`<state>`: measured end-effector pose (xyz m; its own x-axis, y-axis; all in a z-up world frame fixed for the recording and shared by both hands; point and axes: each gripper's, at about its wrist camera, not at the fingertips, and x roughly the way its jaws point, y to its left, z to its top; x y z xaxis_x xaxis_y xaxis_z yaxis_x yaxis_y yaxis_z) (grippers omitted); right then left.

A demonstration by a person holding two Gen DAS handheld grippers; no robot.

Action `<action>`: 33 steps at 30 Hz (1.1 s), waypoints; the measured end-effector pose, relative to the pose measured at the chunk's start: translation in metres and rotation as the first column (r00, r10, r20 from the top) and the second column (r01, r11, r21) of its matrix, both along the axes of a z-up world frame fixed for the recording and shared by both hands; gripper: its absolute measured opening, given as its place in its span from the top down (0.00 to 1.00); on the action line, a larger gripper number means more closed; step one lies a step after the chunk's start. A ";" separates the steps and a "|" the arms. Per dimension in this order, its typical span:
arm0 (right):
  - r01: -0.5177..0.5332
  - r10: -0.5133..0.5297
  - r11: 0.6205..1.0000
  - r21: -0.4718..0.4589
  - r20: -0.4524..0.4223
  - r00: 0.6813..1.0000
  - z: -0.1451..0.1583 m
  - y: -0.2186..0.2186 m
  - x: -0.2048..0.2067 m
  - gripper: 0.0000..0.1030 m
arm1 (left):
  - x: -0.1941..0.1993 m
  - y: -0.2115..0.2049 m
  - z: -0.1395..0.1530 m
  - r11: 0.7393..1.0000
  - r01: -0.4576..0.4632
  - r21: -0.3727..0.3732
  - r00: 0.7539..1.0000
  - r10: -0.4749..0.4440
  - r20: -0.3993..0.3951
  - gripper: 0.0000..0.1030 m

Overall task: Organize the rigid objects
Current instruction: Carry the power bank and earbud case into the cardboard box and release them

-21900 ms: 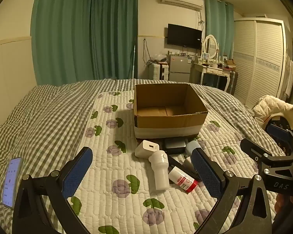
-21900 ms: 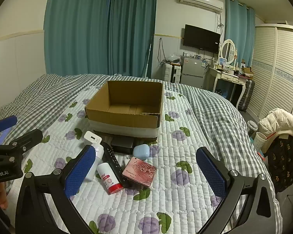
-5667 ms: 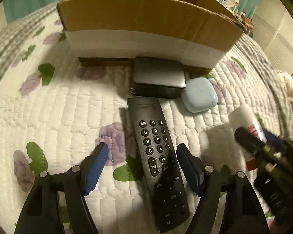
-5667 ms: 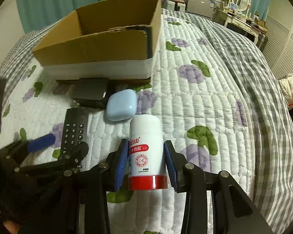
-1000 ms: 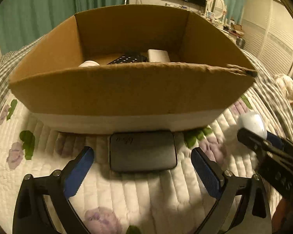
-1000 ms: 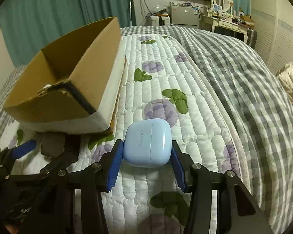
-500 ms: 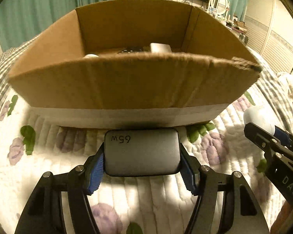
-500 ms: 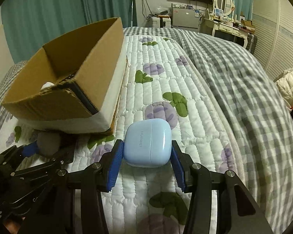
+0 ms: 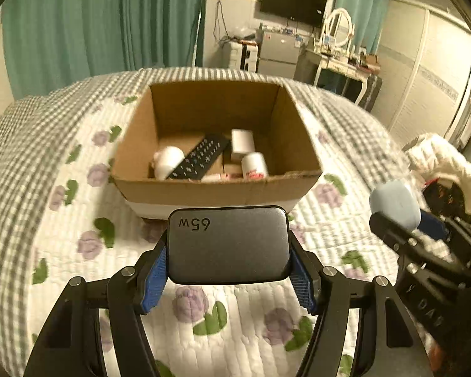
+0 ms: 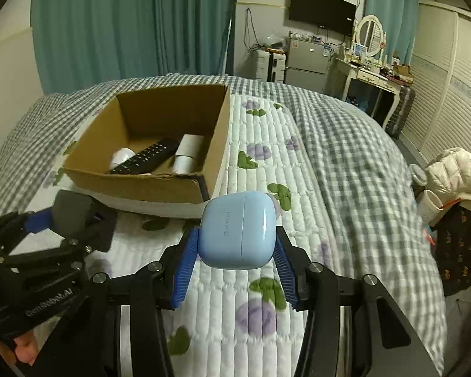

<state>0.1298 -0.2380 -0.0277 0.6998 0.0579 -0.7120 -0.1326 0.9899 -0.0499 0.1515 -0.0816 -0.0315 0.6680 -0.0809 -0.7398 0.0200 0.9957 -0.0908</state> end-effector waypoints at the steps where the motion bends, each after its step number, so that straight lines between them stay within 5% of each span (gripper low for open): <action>1: 0.005 -0.005 1.000 -0.005 0.007 1.000 0.008 0.003 -0.005 0.54 | -0.001 0.000 0.009 1.000 -0.004 -0.007 1.000 0.004 0.009 0.34; 9: -0.006 0.006 1.000 0.014 0.047 0.999 0.065 0.011 -0.027 0.54 | -0.024 0.019 0.070 1.000 0.002 -0.004 0.996 -0.002 0.089 0.34; 17: -0.056 0.052 0.997 0.055 0.085 0.995 0.098 0.033 -0.005 0.54 | -0.002 0.036 0.100 0.998 0.054 0.046 0.989 -0.060 0.137 0.34; 24: -0.095 0.089 0.994 0.051 0.110 0.990 0.105 0.055 0.048 0.54 | 0.049 0.042 0.071 0.994 0.086 0.073 0.990 -0.094 0.102 0.34; 33: -0.092 0.088 0.994 0.056 0.070 0.994 0.064 0.052 0.123 0.54 | 0.106 0.033 -0.004 0.991 0.126 0.035 0.992 -0.126 0.007 0.34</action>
<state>0.2530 -0.1861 0.0365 0.7358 0.1635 -0.6571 -0.2197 0.9756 -0.0032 0.2571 -0.0486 -0.0351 0.6611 -0.1392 -0.7373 0.1462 0.9877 -0.0553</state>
